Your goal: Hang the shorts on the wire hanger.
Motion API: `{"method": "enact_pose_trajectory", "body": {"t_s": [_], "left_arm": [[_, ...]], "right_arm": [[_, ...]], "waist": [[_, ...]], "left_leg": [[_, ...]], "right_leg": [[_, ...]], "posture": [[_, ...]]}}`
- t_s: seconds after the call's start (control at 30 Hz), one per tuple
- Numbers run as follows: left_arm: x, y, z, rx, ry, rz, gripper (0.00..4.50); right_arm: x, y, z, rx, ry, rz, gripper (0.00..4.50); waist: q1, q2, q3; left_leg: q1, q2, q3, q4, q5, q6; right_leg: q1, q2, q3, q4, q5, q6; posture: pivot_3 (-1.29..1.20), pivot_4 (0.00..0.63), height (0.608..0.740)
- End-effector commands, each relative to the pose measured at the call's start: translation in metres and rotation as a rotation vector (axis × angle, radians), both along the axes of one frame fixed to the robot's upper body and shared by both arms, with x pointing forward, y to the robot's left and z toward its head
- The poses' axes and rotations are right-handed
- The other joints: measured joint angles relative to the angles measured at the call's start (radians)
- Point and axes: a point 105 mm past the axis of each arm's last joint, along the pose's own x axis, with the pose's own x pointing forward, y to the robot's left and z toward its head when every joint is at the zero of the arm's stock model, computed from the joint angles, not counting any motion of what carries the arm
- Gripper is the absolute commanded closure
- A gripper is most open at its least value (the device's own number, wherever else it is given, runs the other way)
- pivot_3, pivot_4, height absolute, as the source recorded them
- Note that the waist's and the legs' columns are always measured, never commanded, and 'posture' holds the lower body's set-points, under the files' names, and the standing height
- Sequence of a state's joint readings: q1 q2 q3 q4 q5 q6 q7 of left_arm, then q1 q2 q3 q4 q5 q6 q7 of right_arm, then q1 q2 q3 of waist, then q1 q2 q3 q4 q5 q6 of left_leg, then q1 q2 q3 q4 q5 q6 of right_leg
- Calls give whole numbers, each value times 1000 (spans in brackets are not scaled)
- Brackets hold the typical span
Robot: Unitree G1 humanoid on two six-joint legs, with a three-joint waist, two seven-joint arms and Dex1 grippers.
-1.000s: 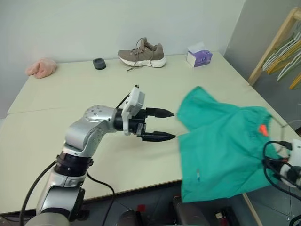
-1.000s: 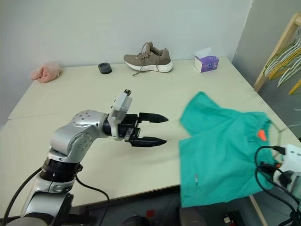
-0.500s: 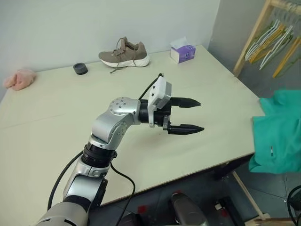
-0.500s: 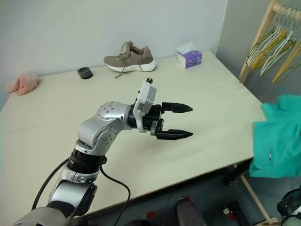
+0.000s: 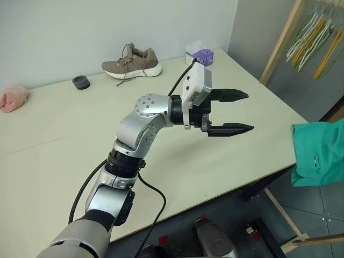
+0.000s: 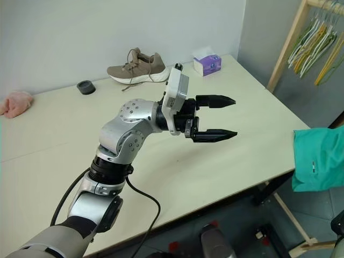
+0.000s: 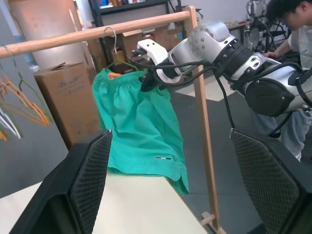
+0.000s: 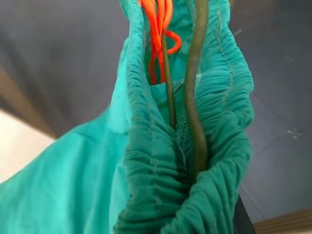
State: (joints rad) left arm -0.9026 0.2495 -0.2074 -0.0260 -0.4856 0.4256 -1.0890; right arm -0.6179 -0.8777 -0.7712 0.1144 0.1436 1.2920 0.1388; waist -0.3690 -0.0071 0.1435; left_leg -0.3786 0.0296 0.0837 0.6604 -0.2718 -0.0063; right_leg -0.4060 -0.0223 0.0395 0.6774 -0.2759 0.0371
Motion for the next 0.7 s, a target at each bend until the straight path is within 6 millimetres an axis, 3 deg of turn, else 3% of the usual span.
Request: {"method": "enact_pose_trajectory", "body": {"t_s": [0.03,0.17,0.7], "left_arm": [[-1,3,4,-8,-39,-1,396],[0,5,3,-6,-39,5,396],[-2,-1,14,-44,-64,-7,396]], "right_arm": [[-1,18,4,-13,-22,78,4500],[2,38,0,-41,5,180,4500],[-4,18,40,-246,-108,89,4500]], "waist": [[0,0,0],[2,0,0],[2,-4,3]], "left_leg": [[0,0,0,0,0,0],[0,-1,0,0,-1,1],[0,-1,1,0,-2,3]], "right_leg": [[0,0,0,0,0,0],[0,-1,1,0,0,0],[0,-1,1,-1,0,0]], "posture": [[-398,140,740],[-398,141,740],[-402,142,740]]}}
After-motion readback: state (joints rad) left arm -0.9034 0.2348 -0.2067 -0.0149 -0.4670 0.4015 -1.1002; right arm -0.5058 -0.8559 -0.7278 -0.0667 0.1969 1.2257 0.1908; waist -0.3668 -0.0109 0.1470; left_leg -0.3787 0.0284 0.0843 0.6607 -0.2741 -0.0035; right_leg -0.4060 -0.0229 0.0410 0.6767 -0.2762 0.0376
